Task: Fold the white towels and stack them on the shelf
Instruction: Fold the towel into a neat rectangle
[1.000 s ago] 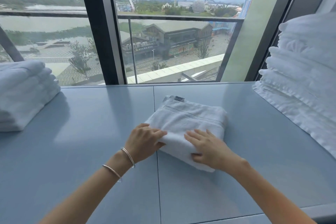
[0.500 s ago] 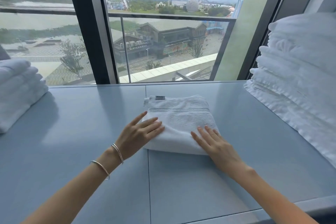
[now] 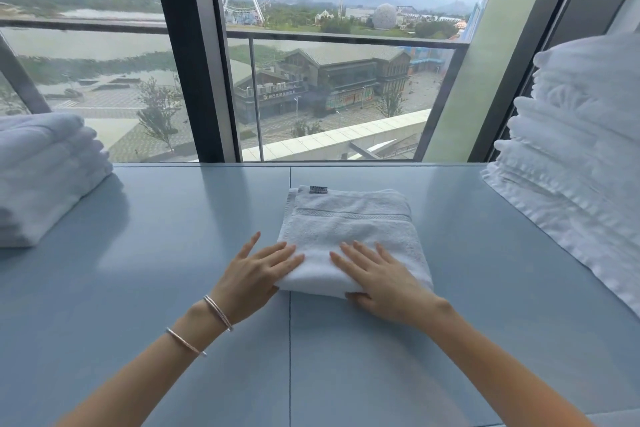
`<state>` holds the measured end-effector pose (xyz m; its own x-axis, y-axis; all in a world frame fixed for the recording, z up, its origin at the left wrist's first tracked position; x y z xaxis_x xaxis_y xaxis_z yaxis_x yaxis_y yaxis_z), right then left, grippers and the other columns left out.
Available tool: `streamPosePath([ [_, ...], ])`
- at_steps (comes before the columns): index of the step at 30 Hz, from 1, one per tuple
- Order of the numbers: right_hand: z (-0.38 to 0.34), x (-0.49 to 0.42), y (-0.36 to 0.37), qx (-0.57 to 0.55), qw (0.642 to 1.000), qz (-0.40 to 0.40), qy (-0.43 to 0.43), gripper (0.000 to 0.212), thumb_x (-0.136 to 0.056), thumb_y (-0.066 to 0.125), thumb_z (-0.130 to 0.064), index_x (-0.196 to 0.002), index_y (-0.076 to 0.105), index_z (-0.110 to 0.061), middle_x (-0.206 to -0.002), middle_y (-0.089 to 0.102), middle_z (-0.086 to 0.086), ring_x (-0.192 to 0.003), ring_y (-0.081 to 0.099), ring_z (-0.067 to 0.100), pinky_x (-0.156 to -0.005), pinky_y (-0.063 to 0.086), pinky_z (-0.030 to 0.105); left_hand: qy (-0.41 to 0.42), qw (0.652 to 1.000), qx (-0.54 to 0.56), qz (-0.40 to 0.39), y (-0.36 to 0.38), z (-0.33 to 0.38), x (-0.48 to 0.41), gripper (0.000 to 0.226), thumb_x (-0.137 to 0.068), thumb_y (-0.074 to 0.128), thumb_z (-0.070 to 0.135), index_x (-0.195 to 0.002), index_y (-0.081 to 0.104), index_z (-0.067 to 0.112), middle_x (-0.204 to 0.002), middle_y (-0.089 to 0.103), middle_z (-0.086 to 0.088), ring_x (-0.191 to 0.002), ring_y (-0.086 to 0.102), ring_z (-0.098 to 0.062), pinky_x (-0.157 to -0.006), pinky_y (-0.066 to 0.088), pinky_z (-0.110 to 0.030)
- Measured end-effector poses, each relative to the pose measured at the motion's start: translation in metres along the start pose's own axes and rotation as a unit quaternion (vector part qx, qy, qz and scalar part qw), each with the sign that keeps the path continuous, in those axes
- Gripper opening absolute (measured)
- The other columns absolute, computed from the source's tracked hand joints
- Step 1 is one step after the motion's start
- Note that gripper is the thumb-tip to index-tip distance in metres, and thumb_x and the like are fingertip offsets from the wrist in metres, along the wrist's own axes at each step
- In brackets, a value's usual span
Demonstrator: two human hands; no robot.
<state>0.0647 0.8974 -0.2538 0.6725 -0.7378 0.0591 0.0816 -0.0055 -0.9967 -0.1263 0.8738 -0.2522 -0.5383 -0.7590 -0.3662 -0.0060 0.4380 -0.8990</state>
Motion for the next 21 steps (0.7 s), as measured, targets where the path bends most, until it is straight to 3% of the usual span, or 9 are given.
streamPosePath([
  [1,-0.001,-0.003,0.005,0.014,1.0,-0.008,-0.008,0.079,-0.075,0.005,-0.058,-0.148,-0.004,-0.029,-0.157,-0.004,0.002,-0.145,-0.005,0.021,-0.115,-0.008,0.042,-0.011,1.0,-0.005,-0.003,0.001,-0.001,0.001,0.085,-0.041,0.087,0.013,-0.121,0.058,0.022,-0.118,0.066,0.002,-0.108,0.063,-0.016,-0.096,0.041,-0.055],
  [3,0.005,-0.003,0.004,-0.019,0.999,-0.032,-0.031,0.079,-0.079,0.009,-0.069,-0.148,-0.003,-0.031,-0.156,-0.005,-0.005,-0.144,-0.008,0.015,-0.113,-0.012,0.036,-0.032,0.999,-0.029,0.012,-0.006,-0.005,0.0,0.079,-0.034,0.081,0.002,-0.109,0.068,0.021,-0.11,0.069,0.003,-0.104,0.066,-0.018,-0.087,0.046,-0.057],
  [5,0.021,-0.002,-0.01,-0.171,0.984,-0.044,-0.039,0.069,-0.086,0.022,-0.066,-0.146,0.017,-0.033,-0.152,0.01,-0.016,-0.142,0.0,0.005,-0.116,-0.004,0.03,-0.043,0.997,-0.048,0.051,-0.02,-0.006,-0.008,0.067,-0.031,0.076,-0.004,-0.093,0.074,0.021,-0.099,0.072,0.004,-0.099,0.068,-0.019,-0.083,0.048,-0.055],
  [6,0.038,-0.005,-0.02,-0.237,0.971,-0.01,-0.026,0.061,-0.088,0.028,-0.058,-0.143,0.028,-0.034,-0.149,0.019,-0.018,-0.142,0.008,0.004,-0.117,0.004,0.03,-0.054,0.995,-0.043,0.071,-0.029,-0.002,-0.016,0.058,-0.037,0.073,-0.003,-0.09,0.074,0.02,-0.098,0.073,0.003,-0.1,0.067,-0.019,-0.086,0.047,-0.053],
  [8,0.081,-0.018,-0.03,-0.248,0.966,0.065,0.035,0.048,-0.092,0.036,-0.047,-0.138,0.04,-0.033,-0.149,0.029,-0.012,-0.141,0.02,0.008,-0.116,0.017,0.035,-0.092,0.992,0.042,0.069,-0.038,0.013,-0.037,0.047,-0.063,0.057,0.006,-0.106,0.07,0.017,-0.115,0.067,-0.001,-0.115,0.059,-0.021,-0.102,0.034,-0.05],
  [10,0.112,-0.038,-0.02,-0.187,0.976,0.049,0.096,0.042,-0.097,0.037,-0.039,-0.138,0.04,-0.03,-0.152,0.027,-0.005,-0.142,0.018,0.014,-0.116,0.014,0.038,-0.156,0.975,0.15,-0.057,-0.021,0.036,-0.058,0.063,-0.082,0.017,0.03,-0.138,0.043,0.022,-0.146,0.04,0.0,-0.139,0.03,-0.019,-0.114,0.01,-0.047],
  [12,0.128,-0.058,-0.006,-0.138,0.981,0.011,0.136,0.044,-0.099,0.034,-0.038,-0.142,0.034,-0.028,-0.154,0.021,0.0,-0.143,0.013,0.016,-0.116,0.007,0.036,-0.174,0.959,0.157,-0.158,0.007,0.055,-0.067,0.085,-0.069,-0.014,0.05,-0.147,0.017,0.034,-0.157,0.012,0.005,-0.145,0.004,-0.019,-0.114,-0.003,-0.051],
  [16,0.138,-0.085,0.002,-0.125,0.97,0.01,0.209,0.049,-0.1,0.025,-0.039,-0.147,0.022,-0.025,-0.156,0.01,0.007,-0.144,0.002,0.024,-0.117,0.002,0.037,-0.168,0.962,0.139,-0.164,0.026,0.04,-0.062,0.088,-0.068,-0.022,0.063,-0.146,0.011,0.042,-0.157,0.005,0.009,-0.145,-0.003,-0.02,-0.113,-0.008,-0.05],
  [21,0.092,-0.104,0.005,-0.139,0.971,0.01,0.194,0.054,-0.099,0.027,-0.044,-0.148,0.015,-0.026,-0.157,0.005,0.006,-0.143,-0.006,0.023,-0.116,-0.003,0.038,-0.186,0.956,0.156,-0.167,0.012,0.013,-0.018,0.093,-0.06,-0.023,0.065,-0.145,0.009,0.045,-0.157,0.001,0.013,-0.145,-0.007,-0.017,-0.112,-0.014,-0.043],
])
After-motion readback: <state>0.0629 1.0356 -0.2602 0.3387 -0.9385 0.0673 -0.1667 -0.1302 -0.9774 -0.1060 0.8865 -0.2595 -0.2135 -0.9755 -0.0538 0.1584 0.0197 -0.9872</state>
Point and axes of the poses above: each hand's wrist, its own x-axis away from the middle knuckle, its own y-axis out of the palm, z = x × y, the point moved 6 cm from there along -x, towards the middle knuckle
